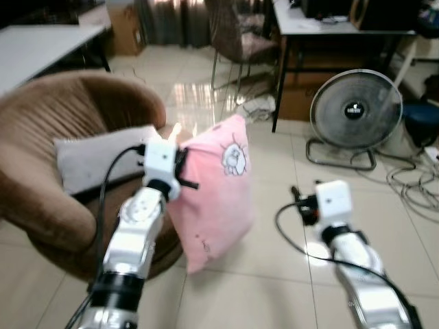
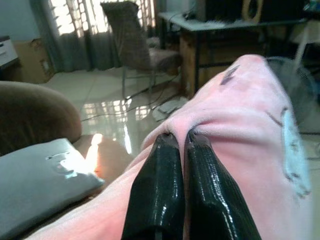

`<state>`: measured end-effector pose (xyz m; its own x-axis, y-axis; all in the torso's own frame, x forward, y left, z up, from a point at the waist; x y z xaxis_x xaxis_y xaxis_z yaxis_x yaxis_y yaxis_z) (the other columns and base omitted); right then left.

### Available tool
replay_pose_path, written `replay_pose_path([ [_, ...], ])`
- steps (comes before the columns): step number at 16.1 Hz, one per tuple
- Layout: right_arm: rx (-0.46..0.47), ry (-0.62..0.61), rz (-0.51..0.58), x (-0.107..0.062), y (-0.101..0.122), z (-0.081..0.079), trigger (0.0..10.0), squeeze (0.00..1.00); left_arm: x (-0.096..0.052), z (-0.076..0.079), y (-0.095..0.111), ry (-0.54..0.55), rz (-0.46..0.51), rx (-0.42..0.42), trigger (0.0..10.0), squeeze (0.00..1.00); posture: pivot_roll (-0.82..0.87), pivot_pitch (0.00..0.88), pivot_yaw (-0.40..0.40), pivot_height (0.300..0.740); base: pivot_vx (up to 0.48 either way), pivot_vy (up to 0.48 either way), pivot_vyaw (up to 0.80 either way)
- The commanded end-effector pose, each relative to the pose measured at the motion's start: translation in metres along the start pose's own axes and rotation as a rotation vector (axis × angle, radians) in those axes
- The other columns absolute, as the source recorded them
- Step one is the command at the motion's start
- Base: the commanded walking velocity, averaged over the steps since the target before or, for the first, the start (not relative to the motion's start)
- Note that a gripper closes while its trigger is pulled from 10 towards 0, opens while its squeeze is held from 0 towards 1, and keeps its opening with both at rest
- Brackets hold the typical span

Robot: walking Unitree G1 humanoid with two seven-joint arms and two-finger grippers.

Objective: Move the pillow to the sofa from floor

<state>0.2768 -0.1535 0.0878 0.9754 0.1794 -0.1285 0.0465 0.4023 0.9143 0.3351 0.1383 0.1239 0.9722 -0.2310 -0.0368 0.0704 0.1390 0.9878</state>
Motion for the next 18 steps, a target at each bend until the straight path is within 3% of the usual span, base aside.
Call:
replay_pose_path([
  [1, -0.007, -0.01, -0.002, -0.0008, -0.0018, 0.0044, 10.0, 0.0, 0.003, 0.0035, 0.0128, -0.009, 0.052, -0.002, 10.0, 0.0, -0.07, 0.006, 0.054, 0.74, 0.341, 0.0, 0.0],
  [5, -0.01, 0.001, 0.002, 0.0006, -0.002, 0.0042, 10.0, 0.0, 0.0034, 0.0015, 0.0128, -0.001, 0.052, 0.002, 10.0, 0.0, -0.07, 0.004, 0.053, 0.74, 0.342, 0.0, 0.0],
  [7, -0.055, 0.045, 0.013, 0.0023, -0.0003, -0.0003, 10.0, 0.0, 0.0041, 0.0017, 0.0133, -0.006, 0.054, 0.005, 10.0, 0.0, -0.07, 0.003, 0.051, 0.74, 0.343, 0.0, 0.0],
  [13, -0.056, 0.05, 0.017, 0.0055, -0.0006, -0.0008, 10.0, 0.0, 0.0053, 0.0003, 0.0141, -0.002, 0.057, 0.006, 10.0, 0.0, -0.07, 0.0, 0.051, 0.74, 0.344, 0.0, 0.76],
  [18, -0.039, 0.05, 0.013, 0.005, -0.0022, -0.0016, 10.0, 0.0, 0.0065, 0.0015, 0.0133, -0.008, 0.055, 0.007, 10.0, 0.0, -0.07, 0.0, 0.051, 0.74, 0.343, 0.0, 0.0],
])
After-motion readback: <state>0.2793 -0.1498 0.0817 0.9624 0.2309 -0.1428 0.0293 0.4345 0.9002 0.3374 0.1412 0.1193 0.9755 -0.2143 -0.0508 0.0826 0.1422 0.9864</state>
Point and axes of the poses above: a point about 5 cm out from each wrist's last joint towards the gripper, its own x axis pointing out of the wrist towards the gripper, its own y axis along the axis of the wrist's last joint, z = x × y, the point moved 2 cm from there along x, pointing out of the wrist towards the gripper, and after that the axes turned 12 degrees about -x, right-handed, at the moved point
